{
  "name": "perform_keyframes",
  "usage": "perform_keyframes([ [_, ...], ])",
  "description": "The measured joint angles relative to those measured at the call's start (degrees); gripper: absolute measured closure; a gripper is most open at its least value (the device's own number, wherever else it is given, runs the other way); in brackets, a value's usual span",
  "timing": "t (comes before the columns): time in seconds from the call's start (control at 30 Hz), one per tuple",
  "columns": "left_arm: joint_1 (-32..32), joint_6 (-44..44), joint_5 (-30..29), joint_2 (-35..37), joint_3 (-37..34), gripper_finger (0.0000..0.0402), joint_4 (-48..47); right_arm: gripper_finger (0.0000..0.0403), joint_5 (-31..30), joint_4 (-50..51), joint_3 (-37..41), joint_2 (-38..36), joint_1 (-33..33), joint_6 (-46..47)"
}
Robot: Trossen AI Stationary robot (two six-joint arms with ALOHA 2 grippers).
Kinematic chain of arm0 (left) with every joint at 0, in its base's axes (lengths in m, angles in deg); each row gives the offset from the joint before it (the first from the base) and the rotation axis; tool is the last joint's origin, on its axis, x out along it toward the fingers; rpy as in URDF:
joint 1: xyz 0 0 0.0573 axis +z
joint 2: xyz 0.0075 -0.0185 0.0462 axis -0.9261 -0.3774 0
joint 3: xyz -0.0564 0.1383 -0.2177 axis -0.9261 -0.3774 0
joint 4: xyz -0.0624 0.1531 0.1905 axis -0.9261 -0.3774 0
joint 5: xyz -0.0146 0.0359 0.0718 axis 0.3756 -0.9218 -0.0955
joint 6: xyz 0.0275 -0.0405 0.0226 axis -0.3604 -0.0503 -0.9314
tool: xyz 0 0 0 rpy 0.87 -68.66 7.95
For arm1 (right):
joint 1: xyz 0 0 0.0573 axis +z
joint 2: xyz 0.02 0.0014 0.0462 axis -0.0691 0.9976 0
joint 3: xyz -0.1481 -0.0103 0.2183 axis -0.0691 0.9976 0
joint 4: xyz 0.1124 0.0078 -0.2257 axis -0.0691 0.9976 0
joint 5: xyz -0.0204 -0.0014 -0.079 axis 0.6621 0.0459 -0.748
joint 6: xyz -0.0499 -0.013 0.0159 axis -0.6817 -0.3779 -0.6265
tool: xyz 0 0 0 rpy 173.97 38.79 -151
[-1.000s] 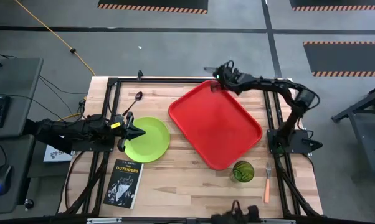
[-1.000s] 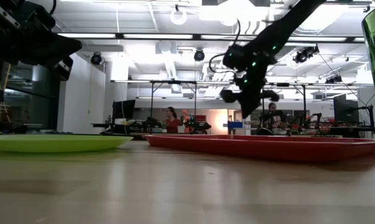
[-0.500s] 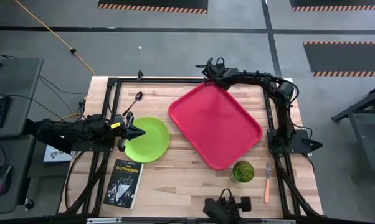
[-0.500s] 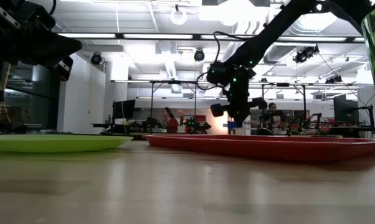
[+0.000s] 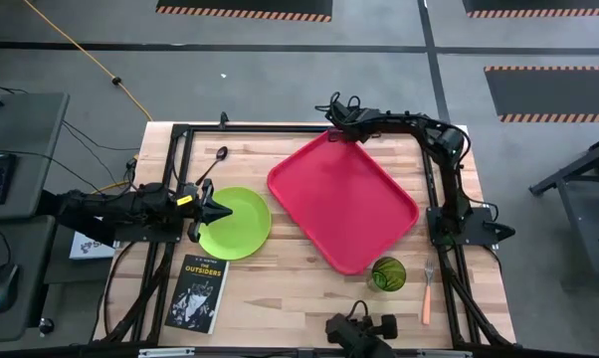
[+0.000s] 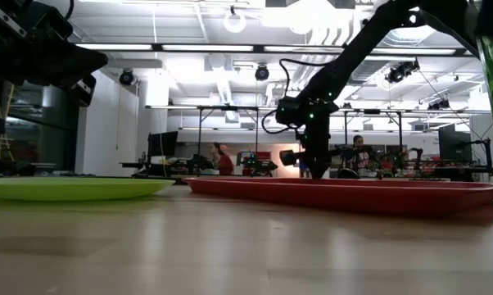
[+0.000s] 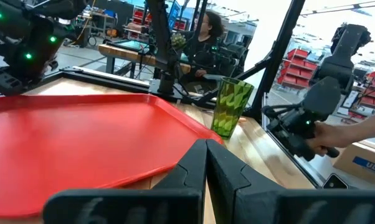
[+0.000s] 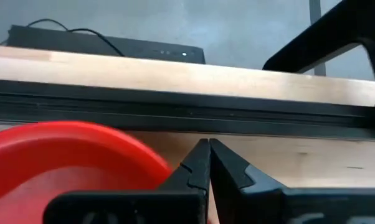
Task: Pick and place plate/cup/fork/spoon on tray
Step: Adjust the red tray
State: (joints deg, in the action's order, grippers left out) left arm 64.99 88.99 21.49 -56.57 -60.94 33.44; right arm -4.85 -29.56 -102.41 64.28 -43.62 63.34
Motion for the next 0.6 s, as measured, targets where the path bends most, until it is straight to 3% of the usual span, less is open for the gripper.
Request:
perform_keyframes([
  [0.23, 0.0, 0.0, 0.0, 0.0, 0.0, 0.0401, 0.0, 0.0403, 8.0, -8.3, 0.0, -0.3, 2.1, -3.6],
  [0.6, 0.0, 0.0, 0.0, 0.0, 0.0, 0.0401, 0.0, 0.0403, 13.3, -14.9, 0.0, -0.3, 7.8, -5.5],
])
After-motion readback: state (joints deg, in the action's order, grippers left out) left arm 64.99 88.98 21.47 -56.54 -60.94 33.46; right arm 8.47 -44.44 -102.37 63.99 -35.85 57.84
